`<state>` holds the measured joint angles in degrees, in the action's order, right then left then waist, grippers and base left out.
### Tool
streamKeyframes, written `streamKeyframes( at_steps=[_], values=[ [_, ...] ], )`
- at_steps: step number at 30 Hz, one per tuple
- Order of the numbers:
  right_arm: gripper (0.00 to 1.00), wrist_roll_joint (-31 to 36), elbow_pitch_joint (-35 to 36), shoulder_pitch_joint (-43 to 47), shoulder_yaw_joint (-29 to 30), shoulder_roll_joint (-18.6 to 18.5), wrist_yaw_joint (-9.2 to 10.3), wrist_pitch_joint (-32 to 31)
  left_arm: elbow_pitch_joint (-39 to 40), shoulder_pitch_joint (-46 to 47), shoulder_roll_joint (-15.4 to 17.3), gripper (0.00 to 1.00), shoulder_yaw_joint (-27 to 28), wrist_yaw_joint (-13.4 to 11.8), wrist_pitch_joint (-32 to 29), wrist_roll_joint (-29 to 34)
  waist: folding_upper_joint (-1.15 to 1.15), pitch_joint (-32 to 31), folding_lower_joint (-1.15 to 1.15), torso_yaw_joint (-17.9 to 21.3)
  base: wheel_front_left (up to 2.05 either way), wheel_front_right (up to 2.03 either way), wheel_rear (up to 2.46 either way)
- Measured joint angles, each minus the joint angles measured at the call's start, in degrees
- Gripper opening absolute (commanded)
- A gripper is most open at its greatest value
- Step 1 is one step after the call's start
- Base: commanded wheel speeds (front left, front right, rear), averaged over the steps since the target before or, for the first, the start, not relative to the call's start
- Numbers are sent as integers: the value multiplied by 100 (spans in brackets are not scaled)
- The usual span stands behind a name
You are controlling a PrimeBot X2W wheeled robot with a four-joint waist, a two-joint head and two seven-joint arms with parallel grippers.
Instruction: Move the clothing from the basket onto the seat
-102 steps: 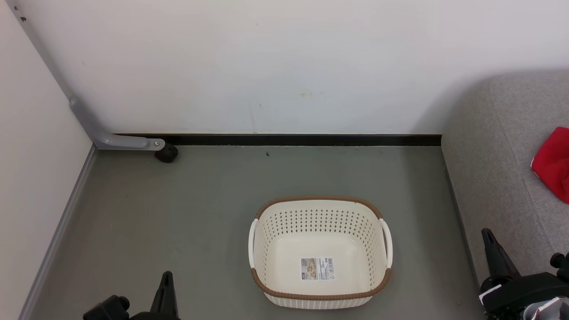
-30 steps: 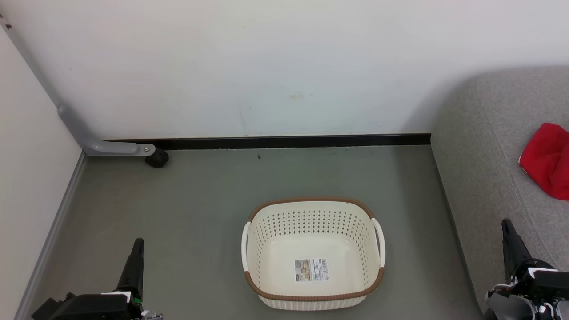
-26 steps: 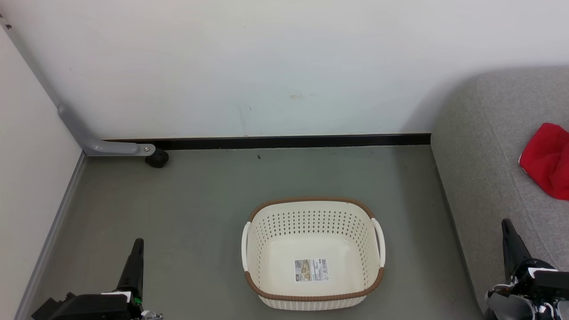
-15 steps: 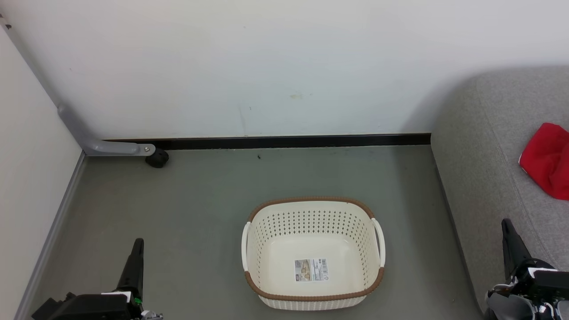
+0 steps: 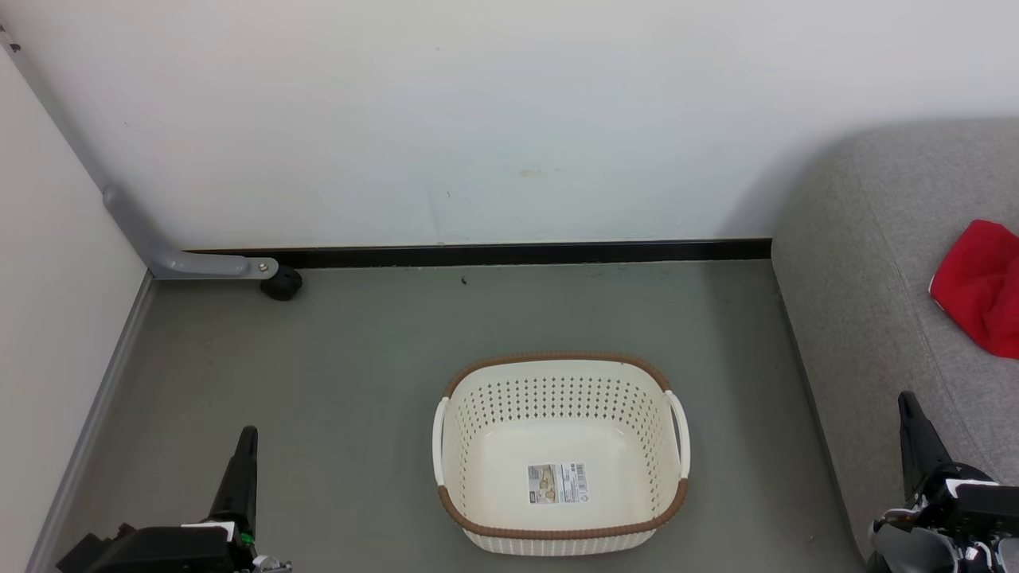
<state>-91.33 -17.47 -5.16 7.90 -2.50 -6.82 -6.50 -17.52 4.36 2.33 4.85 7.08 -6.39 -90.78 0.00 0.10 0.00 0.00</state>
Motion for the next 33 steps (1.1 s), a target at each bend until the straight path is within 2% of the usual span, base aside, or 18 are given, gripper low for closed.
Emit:
streamKeyframes(
  at_steps=[33],
  values=[
    [0,-1,3,0,-1,1,0,0,18,0,-3,0,0,-1,0,0,0,1,1,0,0,0,0]
  ],
)
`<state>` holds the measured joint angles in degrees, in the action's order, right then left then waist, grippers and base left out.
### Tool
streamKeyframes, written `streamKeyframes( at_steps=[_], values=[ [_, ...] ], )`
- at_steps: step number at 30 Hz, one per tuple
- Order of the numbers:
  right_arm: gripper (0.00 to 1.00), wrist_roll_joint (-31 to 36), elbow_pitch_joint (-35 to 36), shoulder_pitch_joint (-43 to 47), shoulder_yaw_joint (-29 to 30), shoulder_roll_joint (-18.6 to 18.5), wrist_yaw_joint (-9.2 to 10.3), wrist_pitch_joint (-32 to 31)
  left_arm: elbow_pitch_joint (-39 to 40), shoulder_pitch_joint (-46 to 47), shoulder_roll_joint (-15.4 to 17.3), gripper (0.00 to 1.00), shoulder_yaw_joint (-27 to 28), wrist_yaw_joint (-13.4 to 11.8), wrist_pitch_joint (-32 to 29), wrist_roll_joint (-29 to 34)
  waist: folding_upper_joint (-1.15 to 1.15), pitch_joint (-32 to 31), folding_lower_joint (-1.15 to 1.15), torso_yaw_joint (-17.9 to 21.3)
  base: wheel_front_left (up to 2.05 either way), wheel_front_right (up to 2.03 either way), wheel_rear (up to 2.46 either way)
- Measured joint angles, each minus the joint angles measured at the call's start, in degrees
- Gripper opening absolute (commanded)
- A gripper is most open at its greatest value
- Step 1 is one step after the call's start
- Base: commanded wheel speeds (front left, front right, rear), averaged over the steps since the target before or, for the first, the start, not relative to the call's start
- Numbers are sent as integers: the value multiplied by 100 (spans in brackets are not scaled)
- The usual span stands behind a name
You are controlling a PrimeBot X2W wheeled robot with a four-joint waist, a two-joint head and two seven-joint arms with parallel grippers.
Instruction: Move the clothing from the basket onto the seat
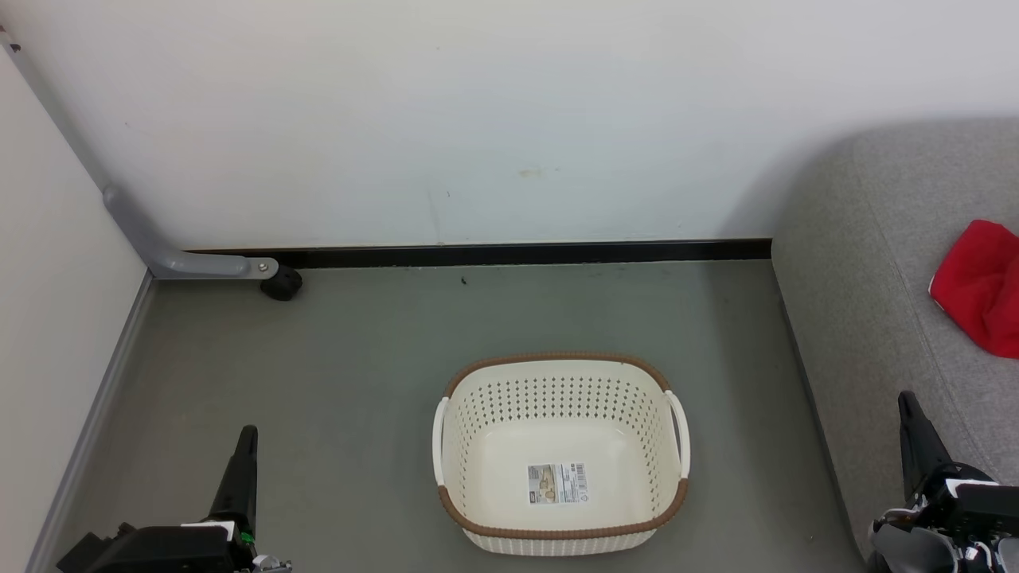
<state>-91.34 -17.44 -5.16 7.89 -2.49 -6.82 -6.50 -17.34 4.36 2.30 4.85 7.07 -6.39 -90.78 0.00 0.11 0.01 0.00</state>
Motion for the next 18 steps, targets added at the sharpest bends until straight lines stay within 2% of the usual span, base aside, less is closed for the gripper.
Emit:
streamKeyframes(
  at_steps=[18],
  values=[
    [0,0,1,0,0,1,0,0,2,0,0,0,0,0,0,0,0,0,0,0,0,0,0]
  ],
)
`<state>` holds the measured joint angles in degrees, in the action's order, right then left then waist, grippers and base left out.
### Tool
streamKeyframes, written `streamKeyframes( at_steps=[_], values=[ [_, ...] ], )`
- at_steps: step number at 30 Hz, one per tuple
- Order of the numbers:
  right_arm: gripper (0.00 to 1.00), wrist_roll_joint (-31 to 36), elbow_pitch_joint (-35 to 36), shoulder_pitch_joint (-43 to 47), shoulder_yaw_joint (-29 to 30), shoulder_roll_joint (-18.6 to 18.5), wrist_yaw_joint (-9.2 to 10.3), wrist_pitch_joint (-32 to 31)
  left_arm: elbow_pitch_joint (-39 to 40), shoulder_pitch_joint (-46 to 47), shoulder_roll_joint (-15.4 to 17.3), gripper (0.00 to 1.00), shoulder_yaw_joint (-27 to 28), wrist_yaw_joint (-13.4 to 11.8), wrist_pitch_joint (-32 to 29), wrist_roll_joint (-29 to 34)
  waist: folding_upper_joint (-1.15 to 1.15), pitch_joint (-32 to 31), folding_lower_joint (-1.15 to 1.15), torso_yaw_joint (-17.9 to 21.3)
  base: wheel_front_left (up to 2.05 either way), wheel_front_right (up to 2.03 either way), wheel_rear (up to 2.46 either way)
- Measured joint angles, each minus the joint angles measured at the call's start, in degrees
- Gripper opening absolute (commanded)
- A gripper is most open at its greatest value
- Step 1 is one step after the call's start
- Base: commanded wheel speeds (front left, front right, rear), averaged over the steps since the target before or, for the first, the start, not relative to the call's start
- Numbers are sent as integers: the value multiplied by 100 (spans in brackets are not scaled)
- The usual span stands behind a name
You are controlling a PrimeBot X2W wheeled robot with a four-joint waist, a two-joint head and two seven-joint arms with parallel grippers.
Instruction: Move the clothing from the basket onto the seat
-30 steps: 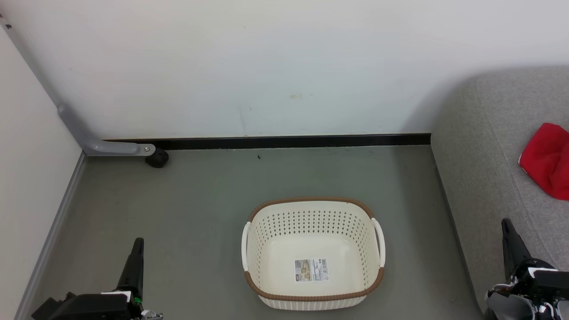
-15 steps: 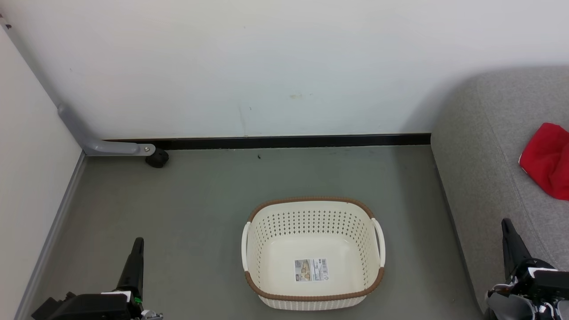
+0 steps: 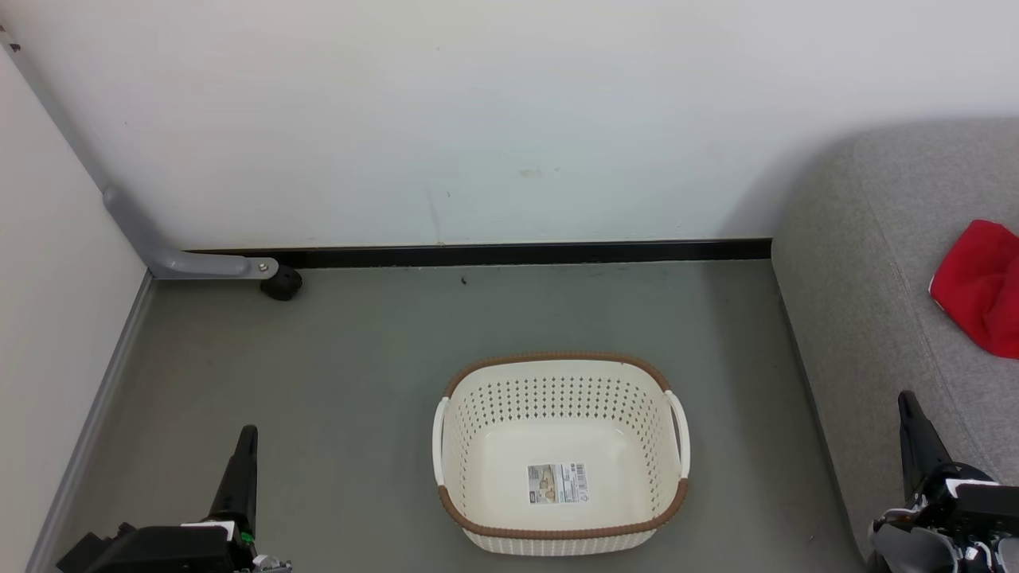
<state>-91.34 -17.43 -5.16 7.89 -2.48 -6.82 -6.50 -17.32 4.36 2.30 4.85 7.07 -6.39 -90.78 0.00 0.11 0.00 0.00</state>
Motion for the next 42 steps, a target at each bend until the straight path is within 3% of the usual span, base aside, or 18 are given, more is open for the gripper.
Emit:
streamKeyframes(
  at_steps=[42],
  values=[
    [0,0,1,0,0,0,0,0,7,0,0,0,0,0,0,0,0,0,-2,0,0,0,0]
  ],
)
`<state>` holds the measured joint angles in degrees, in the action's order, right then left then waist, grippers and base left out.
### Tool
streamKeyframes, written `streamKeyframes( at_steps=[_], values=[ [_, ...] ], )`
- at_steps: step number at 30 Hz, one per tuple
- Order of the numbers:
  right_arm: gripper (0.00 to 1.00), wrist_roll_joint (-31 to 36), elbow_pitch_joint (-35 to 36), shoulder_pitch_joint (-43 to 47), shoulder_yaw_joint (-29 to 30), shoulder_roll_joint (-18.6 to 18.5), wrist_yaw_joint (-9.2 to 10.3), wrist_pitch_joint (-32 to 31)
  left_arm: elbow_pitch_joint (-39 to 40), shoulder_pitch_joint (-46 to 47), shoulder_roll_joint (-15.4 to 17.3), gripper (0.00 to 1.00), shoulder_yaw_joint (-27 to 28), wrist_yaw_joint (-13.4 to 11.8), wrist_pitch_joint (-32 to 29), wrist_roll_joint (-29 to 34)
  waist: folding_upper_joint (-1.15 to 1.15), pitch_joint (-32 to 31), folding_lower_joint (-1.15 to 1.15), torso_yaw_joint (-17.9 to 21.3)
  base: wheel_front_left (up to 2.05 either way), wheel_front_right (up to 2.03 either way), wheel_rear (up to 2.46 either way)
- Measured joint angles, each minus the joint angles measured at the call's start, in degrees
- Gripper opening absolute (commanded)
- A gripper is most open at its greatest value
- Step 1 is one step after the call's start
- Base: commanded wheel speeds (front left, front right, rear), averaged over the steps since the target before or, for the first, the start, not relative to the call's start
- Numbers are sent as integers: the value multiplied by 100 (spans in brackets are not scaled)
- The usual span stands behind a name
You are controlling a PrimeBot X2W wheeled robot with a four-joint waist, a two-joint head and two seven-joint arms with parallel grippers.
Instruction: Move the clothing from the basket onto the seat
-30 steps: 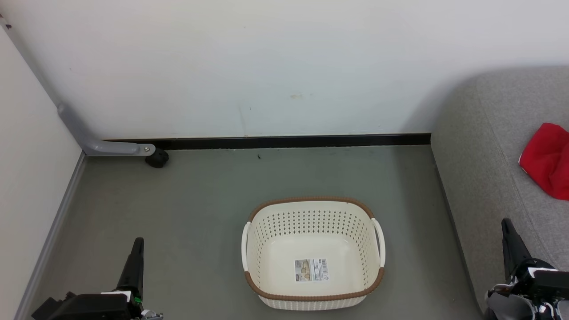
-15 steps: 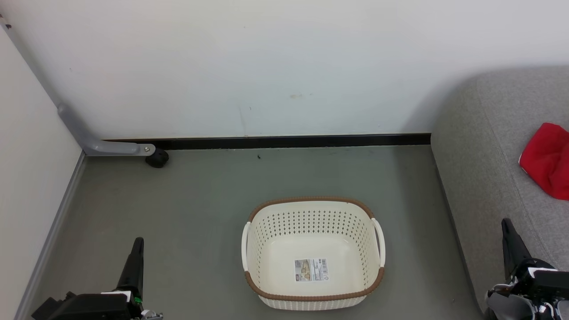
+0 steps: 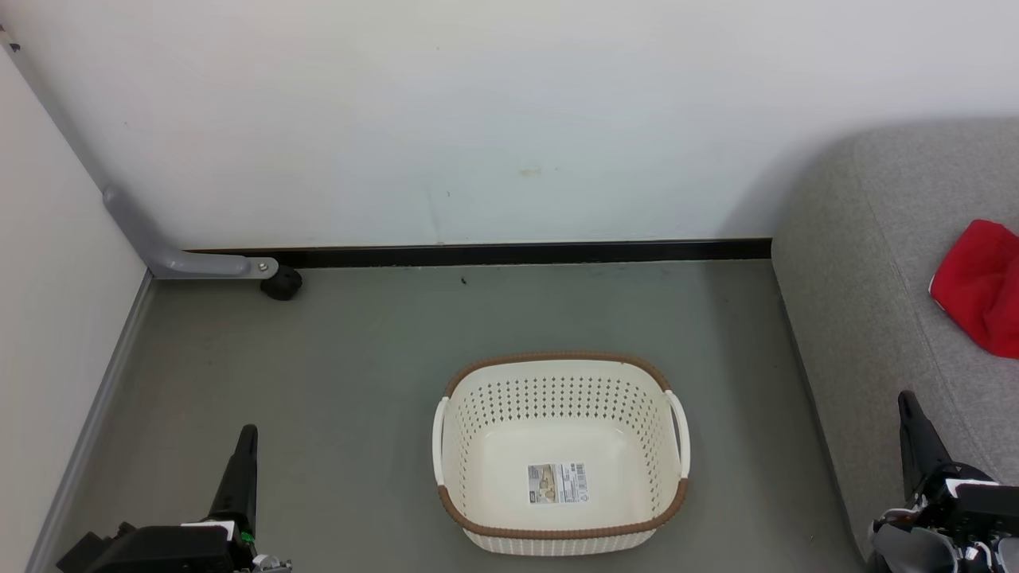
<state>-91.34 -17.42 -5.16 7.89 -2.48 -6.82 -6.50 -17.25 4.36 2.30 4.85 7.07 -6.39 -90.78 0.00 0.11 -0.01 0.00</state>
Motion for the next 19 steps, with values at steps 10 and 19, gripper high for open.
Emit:
streamKeyframes(
  at_steps=[10,19],
  values=[
    [0,-1,0,0,0,0,0,0,1,0,-1,0,0,1,0,0,0,0,0,0,0,0,0],
    [0,-1,0,0,0,0,0,0,1,0,-1,0,0,0,0,0,0,0,1,0,0,0,0]
  ],
)
